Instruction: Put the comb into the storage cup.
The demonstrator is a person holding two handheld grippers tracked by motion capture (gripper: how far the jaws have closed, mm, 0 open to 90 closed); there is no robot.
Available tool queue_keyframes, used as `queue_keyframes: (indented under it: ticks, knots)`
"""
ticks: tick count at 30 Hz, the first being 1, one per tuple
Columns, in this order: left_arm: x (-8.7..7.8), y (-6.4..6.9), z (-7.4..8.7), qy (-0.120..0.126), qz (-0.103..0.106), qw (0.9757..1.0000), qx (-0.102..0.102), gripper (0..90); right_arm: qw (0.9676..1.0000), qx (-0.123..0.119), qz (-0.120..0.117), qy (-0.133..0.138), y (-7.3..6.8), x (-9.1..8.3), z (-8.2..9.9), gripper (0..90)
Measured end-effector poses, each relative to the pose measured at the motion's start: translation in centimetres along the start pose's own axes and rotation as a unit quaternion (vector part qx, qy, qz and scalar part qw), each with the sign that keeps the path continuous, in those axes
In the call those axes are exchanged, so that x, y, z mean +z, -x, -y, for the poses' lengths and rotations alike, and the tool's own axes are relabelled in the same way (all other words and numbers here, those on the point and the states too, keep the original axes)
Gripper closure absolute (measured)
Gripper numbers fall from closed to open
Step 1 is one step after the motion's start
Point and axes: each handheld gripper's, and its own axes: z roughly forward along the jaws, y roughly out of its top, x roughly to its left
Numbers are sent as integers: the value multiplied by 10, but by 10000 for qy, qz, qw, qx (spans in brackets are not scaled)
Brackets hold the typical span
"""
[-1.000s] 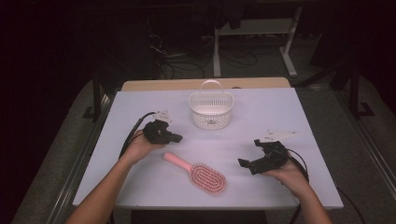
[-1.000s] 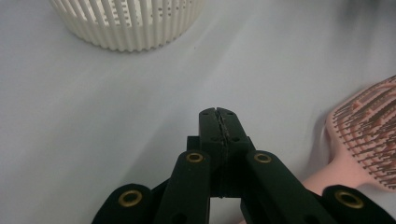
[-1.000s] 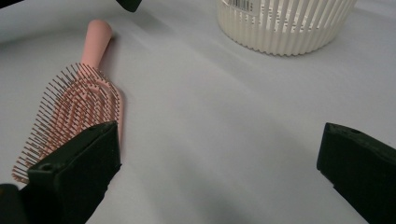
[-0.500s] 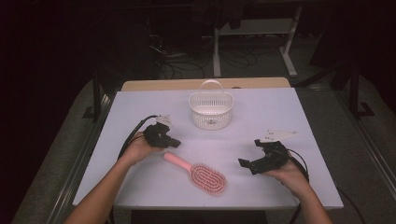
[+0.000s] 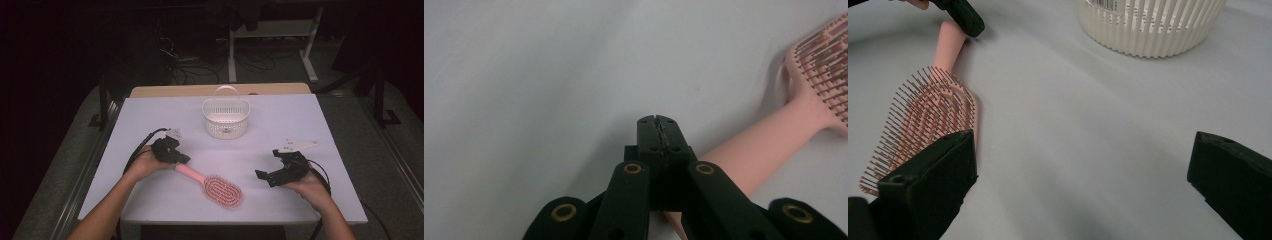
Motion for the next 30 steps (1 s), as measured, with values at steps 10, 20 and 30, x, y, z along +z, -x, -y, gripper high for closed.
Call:
queue_keyframes:
  ticks: [10,20,30]
  knots:
    - [-7,5,15,-69,-31,10000,-25,900,10000,3,2,-10,0,0,0,0]
    - [-19,12,32,-56,-27,10000,-43,900,10000,-28,-7,-24,-1,1,0,0]
    - [-25,22,45,-33,35,10000,-72,900,10000,-8,1,-40,-1,1,0,0]
